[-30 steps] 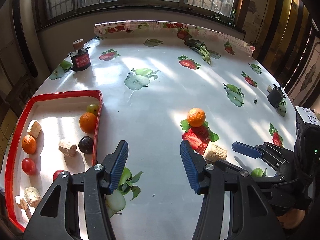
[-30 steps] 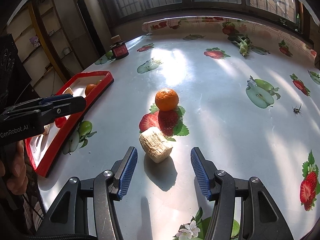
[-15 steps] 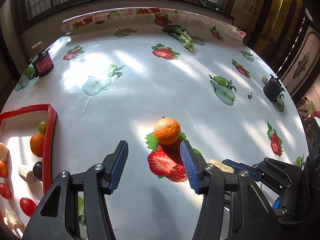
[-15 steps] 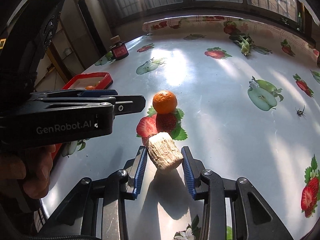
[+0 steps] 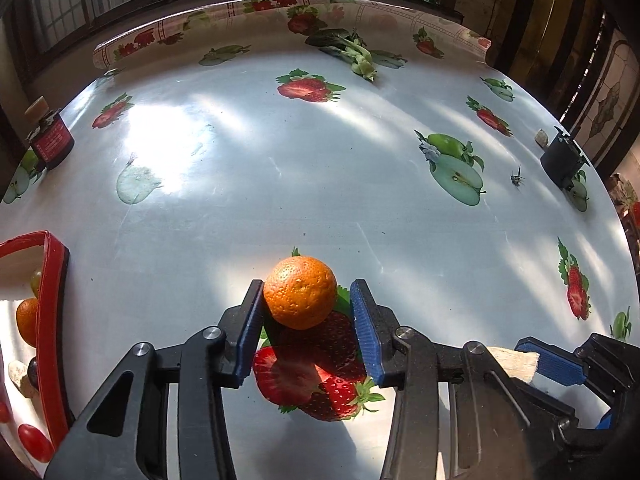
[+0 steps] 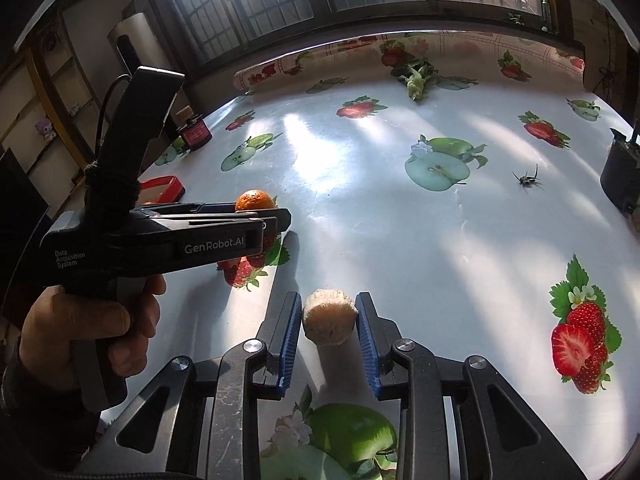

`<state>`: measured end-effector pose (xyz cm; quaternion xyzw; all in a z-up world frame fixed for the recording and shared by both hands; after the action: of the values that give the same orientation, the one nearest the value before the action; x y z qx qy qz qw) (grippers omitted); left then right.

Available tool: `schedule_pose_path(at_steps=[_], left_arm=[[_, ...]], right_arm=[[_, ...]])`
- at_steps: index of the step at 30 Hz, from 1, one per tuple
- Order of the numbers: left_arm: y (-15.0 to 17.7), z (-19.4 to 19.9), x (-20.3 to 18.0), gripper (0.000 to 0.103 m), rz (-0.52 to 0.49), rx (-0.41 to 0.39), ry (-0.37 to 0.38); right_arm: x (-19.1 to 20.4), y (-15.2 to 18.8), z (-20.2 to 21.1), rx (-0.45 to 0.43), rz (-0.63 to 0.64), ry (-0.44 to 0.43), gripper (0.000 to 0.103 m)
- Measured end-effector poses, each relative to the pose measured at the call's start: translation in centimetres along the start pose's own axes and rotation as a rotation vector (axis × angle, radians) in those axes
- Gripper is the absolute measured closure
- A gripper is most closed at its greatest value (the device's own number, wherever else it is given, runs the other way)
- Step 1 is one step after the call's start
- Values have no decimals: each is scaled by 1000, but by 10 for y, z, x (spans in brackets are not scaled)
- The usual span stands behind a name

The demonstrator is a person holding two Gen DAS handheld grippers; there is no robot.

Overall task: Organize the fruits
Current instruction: 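Grip the mandarin orange with the left tool while the right tool grips the beige block, then carry the orange with the left tool while the right tool carries the block over the tray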

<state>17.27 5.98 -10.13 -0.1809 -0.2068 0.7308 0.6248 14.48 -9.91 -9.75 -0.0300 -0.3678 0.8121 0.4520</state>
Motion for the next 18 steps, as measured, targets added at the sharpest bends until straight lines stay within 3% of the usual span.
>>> schedule_pose_path(at_steps=[1, 4, 11, 18], left_arm=[[0, 1, 2, 72, 4, -3, 1], [3, 3, 7, 72, 24, 6, 41], [5, 4, 7, 72, 19, -4, 37], [10, 11, 8, 73, 14, -7, 48]], right_arm=[[0, 0, 1, 0, 3, 3, 74], [0, 2, -1, 5, 5, 3, 74], [5, 4, -16, 47, 19, 17, 71], [5, 0, -15, 25, 23, 35, 73]])
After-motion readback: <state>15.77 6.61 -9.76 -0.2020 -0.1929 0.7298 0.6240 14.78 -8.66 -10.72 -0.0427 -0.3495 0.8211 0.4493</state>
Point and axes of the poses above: each gripper's, at about its wrist camera, not at the fingertips, and z roughly against the way its jaws point, x to its left, y to its underside, the point moved 2 cm from there along -z, roughly the way its jaws point, and after that the axes turned 3 degrees about -y, right-handed, at the moved point
